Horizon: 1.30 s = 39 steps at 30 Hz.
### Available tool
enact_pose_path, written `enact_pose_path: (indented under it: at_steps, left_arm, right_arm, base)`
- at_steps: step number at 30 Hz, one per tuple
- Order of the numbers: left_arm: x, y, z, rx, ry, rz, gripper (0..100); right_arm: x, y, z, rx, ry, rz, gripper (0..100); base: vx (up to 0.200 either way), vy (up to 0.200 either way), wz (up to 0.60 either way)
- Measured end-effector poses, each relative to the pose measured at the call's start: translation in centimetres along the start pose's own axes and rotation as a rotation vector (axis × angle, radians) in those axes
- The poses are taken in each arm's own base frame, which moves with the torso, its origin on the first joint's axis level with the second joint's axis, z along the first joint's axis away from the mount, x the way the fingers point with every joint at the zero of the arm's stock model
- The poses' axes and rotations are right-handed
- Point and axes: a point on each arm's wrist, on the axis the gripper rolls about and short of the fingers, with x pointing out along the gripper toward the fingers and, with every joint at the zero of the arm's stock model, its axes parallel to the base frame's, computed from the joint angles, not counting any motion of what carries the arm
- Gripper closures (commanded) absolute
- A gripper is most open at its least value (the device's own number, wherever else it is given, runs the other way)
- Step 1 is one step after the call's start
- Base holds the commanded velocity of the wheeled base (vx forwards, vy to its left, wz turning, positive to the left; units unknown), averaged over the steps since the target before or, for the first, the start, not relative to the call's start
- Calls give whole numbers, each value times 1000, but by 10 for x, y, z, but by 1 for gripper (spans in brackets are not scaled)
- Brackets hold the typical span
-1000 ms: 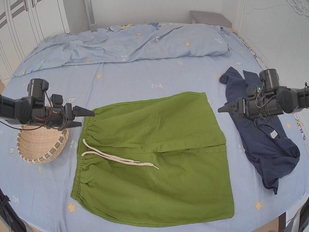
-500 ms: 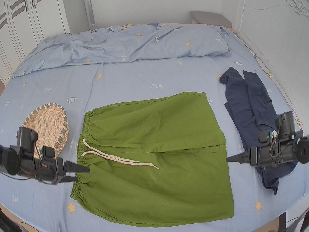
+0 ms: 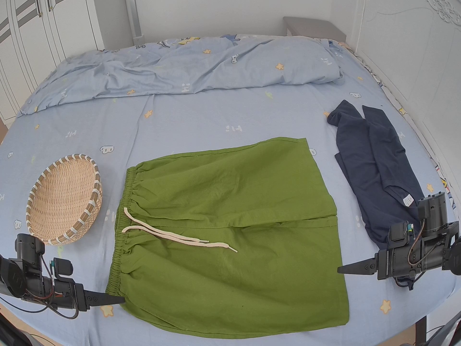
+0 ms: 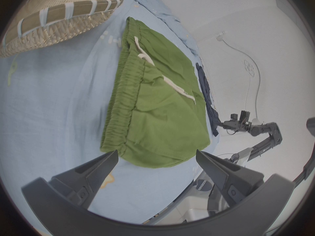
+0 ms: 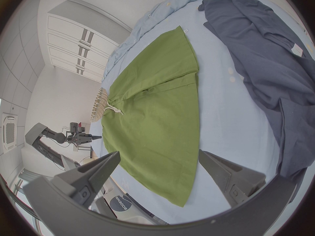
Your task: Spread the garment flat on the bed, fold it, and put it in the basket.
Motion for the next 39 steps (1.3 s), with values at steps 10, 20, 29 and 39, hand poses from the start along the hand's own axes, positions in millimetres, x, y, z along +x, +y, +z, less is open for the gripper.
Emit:
enact_pose_path:
  at_steps: [10,20,29,39]
  left_arm:
    - [2,20,-7,-76,25,14,0]
    - [13,35,9,-93,40,5,0]
    - [28,40,23,-80,73,-21,100]
    - [28,44,18,-112,81,-15,100]
  right_arm:
    - [3,0,-2,1,11,5,0]
    - [4,0,-1,-3,5,6,0]
    - [4,-1,-1,-8,-4,7,0]
    - [4,-3,-6,-1,6,3,0]
  base:
    - [0,0,0]
    - [0,0,0]
    - [0,0,0]
    - [0,0,0]
